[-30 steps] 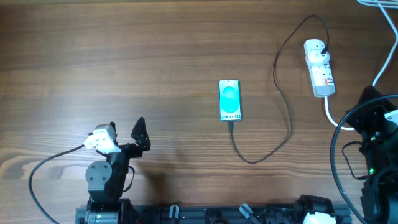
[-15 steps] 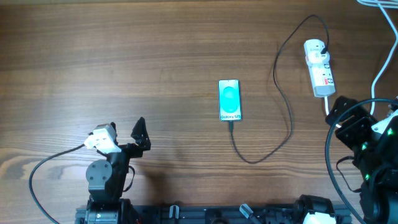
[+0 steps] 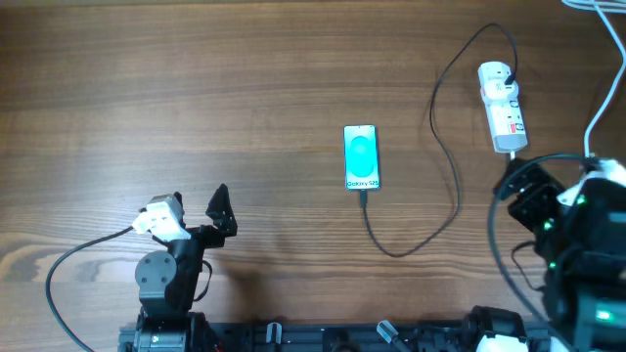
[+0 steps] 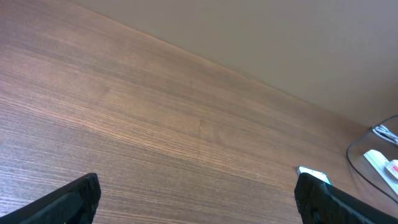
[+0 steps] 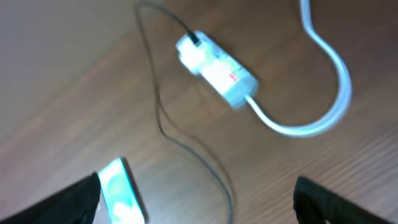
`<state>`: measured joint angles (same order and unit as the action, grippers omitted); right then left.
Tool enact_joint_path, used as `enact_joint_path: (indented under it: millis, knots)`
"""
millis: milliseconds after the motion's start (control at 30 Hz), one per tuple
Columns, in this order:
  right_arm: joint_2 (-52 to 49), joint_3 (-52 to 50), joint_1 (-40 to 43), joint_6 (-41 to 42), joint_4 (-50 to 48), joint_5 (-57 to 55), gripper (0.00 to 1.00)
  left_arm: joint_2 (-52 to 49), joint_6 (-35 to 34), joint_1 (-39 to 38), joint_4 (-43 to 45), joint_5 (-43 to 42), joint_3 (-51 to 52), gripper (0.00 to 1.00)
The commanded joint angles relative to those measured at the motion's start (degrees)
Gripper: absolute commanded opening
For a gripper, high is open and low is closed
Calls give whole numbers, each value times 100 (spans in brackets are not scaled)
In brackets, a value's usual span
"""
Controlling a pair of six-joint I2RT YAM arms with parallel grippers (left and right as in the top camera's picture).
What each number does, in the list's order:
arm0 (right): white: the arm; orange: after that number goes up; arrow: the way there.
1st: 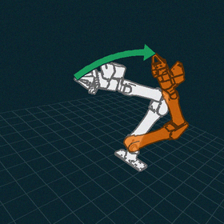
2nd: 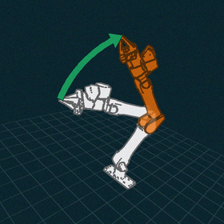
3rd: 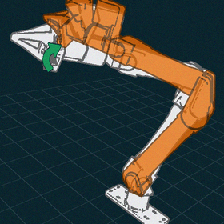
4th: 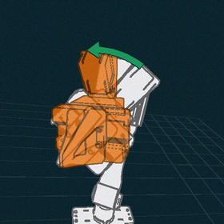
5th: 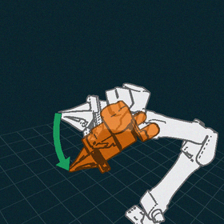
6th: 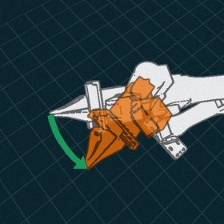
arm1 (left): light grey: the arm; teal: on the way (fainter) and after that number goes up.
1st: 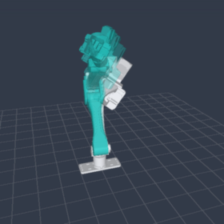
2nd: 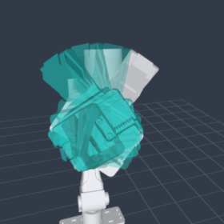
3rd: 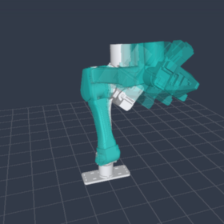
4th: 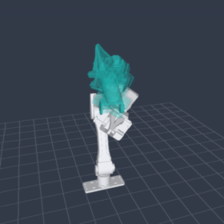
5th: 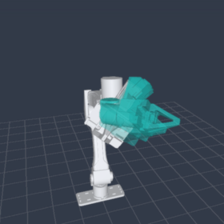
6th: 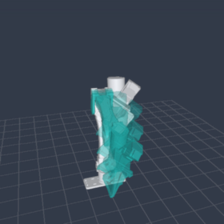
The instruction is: Plug charger to phone and switch on socket
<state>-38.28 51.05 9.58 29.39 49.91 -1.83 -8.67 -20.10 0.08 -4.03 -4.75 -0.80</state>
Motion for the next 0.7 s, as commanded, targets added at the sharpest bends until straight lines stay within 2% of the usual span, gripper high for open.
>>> enact_joint_path:
  millis: [0,133,233,467,667]
  knots:
    - [754,-1353,-4,-240,-1403,918,100,-9,-50,4,2,-11,46,100]
    - [1757,-2844,-4,-240,-3244,1547,100,-9,-52,4,2,-11,48,100]
    - [2621,-3626,-4,-234,-3941,1591,100,-9,-50,4,2,-11,46,100]
    - [3814,-4481,-4,-238,-4092,1486,100,-9,-50,4,2,-11,46,100]
    - [3810,-4789,-4,-236,-4393,1132,100,-9,-50,4,2,-11,46,100]
